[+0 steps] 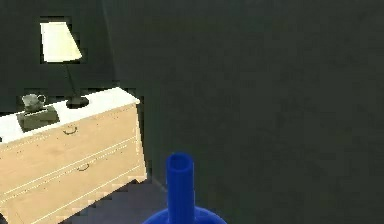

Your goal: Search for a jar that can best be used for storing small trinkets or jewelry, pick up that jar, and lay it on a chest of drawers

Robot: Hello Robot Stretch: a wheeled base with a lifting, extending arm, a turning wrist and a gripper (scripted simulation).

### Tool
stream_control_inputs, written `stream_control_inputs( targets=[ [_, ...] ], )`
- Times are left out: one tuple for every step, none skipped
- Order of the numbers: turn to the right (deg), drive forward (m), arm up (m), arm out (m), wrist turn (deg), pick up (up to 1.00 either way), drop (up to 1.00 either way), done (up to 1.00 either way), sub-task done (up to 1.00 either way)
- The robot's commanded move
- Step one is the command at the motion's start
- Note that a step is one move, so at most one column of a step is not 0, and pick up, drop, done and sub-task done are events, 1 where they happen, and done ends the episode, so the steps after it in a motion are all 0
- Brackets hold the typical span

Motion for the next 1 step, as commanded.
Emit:
stream_control_inputs(
  targets=[
    [-45.0,0.00,0.00,0.00,0.0,0.00,0.00,0.00,0.00]
  ],
)
